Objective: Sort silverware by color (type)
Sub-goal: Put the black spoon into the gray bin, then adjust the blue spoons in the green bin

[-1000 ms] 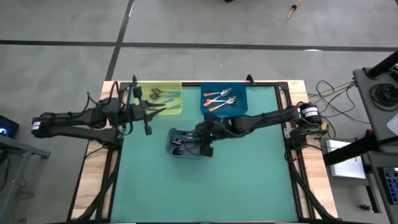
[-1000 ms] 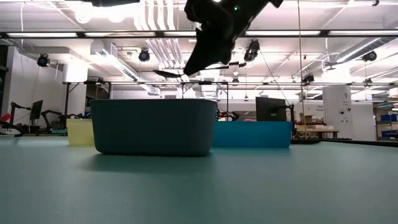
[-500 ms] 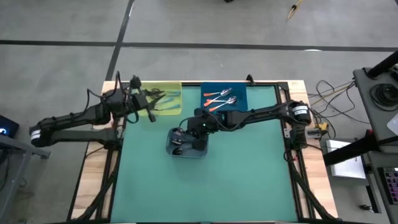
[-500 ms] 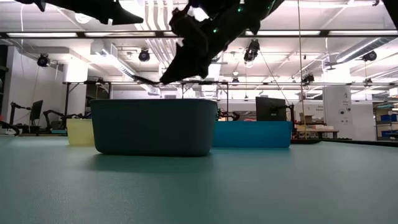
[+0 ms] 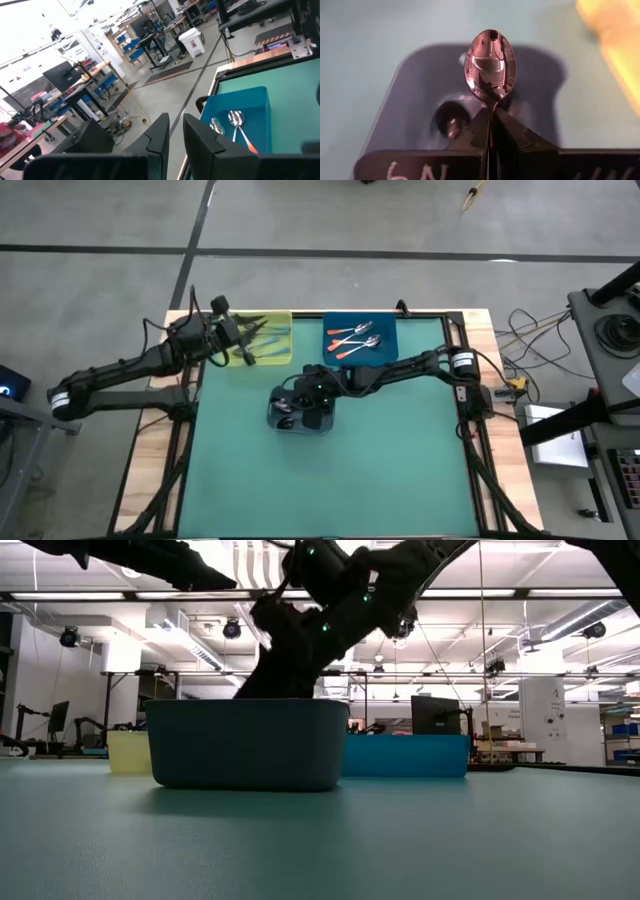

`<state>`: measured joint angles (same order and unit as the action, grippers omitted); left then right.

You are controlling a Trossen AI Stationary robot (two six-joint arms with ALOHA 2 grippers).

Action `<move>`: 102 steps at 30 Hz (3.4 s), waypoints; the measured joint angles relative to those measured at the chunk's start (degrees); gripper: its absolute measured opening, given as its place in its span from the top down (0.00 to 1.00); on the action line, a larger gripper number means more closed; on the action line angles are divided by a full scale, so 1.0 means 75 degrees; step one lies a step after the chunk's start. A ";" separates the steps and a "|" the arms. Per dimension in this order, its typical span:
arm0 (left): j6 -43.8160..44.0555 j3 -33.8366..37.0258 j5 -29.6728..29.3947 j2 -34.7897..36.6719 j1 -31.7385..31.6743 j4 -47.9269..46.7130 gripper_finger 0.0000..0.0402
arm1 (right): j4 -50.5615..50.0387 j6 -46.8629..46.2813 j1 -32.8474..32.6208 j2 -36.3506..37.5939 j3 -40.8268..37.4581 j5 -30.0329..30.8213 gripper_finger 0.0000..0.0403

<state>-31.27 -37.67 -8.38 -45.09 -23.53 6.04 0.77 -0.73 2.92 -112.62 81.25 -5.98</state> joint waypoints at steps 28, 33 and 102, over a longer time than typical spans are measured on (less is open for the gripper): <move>0.0002 0.0000 -0.0003 -0.0118 -0.0040 0.0143 0.91 | -0.0175 -0.0594 0.0188 -0.0330 -0.0006 -0.0605 0.77; 0.0003 0.0000 -0.0003 -0.0118 -0.0040 0.0116 0.91 | -0.0212 -0.0287 0.0275 -0.0129 -0.0006 -0.0608 0.70; 0.3525 -0.1527 0.2058 -0.2204 -0.0538 -0.5311 0.91 | 0.0275 0.4400 0.4867 0.1527 -0.0994 -0.3470 0.76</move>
<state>-4.83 -49.12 7.05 -61.63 -27.57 -33.79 2.83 32.27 39.42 -101.16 73.80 -32.01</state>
